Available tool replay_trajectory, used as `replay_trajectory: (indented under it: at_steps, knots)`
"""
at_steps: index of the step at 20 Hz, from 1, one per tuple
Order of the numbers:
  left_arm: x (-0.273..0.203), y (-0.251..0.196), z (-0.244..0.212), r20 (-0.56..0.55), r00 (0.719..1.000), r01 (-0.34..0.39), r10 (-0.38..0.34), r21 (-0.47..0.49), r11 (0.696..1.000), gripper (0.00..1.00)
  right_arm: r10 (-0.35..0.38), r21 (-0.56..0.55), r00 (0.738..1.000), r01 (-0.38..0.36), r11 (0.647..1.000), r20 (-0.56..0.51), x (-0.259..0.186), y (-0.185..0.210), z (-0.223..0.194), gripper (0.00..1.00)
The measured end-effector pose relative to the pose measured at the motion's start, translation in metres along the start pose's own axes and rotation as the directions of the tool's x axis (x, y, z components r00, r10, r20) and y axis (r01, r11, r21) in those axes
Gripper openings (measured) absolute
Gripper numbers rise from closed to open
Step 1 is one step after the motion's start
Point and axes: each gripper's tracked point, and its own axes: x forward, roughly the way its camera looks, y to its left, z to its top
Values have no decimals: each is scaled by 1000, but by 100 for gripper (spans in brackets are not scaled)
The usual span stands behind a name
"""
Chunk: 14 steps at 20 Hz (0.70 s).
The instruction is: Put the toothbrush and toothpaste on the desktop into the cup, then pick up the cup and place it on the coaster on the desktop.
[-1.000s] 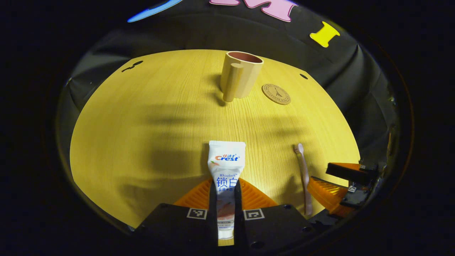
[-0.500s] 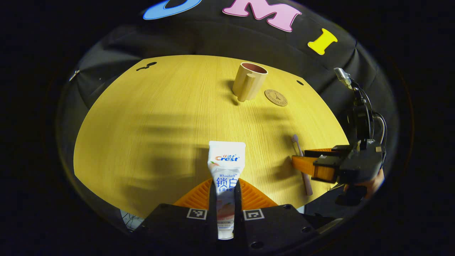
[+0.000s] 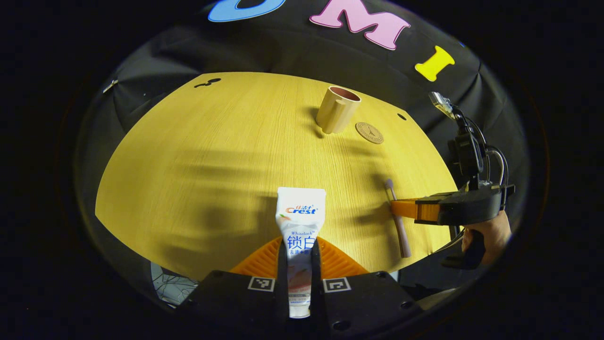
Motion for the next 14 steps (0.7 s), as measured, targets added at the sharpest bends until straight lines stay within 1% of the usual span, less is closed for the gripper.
replay_trajectory:
  at_steps: [3, 6, 10, 12, 14]
  knots:
    - [-12, 0, 2, 25, 1000, -6, 6, -18, 1000, 23, 15, 26, 998, -16, 1000, 58, -10, -4, -4, 6]
    - [-20, -6, 9, 57, 998, -6, 7, -28, 1000, 23, 75, 57, 982, -86, 995, 174, -32, -1, 6, 6]
    - [-29, -21, 28, 111, 993, 33, -27, -51, 998, 23, 145, 59, 937, -172, 983, 316, -63, -1, 29, 6]
    - [-34, -26, 42, 144, 989, 48, -38, -67, 997, 22, 157, 62, 916, -193, 979, 370, -75, -5, 43, 6]
    - [-36, -34, 63, 196, 979, 75, -60, -72, 995, 22, 172, 53, 888, -215, 975, 427, -87, -7, 62, 6]
